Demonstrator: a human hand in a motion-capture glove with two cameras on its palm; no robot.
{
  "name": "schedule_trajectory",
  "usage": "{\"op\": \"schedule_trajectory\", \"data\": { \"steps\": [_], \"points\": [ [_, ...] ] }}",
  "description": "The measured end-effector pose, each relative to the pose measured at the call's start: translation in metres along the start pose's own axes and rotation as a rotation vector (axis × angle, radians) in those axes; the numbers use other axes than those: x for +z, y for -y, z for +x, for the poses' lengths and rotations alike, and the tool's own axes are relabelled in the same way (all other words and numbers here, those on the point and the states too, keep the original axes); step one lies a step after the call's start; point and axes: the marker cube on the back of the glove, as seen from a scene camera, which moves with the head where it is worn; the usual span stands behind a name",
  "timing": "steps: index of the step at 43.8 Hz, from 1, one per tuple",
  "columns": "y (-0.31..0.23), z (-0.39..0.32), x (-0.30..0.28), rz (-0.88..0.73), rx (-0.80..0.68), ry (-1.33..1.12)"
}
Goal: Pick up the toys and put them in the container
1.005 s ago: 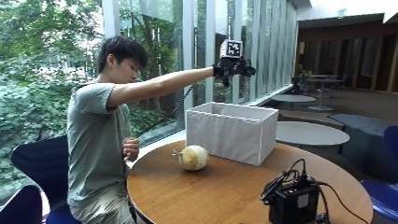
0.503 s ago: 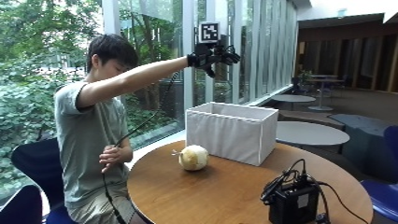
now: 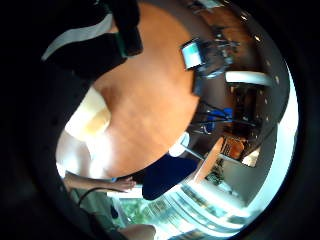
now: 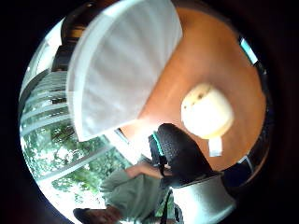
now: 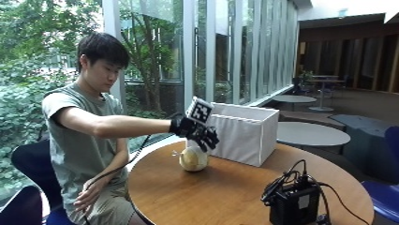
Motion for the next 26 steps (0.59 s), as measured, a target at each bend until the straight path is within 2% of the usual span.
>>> {"op": "schedule_trajectory", "data": {
  "steps": [1,3,6,8,12,21,26],
  "points": [
    [0.0,-0.001,0.017,-0.039,-0.074,-0.049],
    [0.007,-0.015,0.044,-0.087,-0.095,-0.068],
    [0.03,-0.059,0.068,-0.086,0.072,0.092],
    [0.042,-0.088,0.078,-0.037,0.151,0.231],
    [0.049,-0.103,0.087,0.117,0.158,0.372],
    [0.061,-0.104,0.087,0.341,0.192,0.385],
    [0.07,-0.105,0.081,0.41,0.218,0.382]
  ]
}}
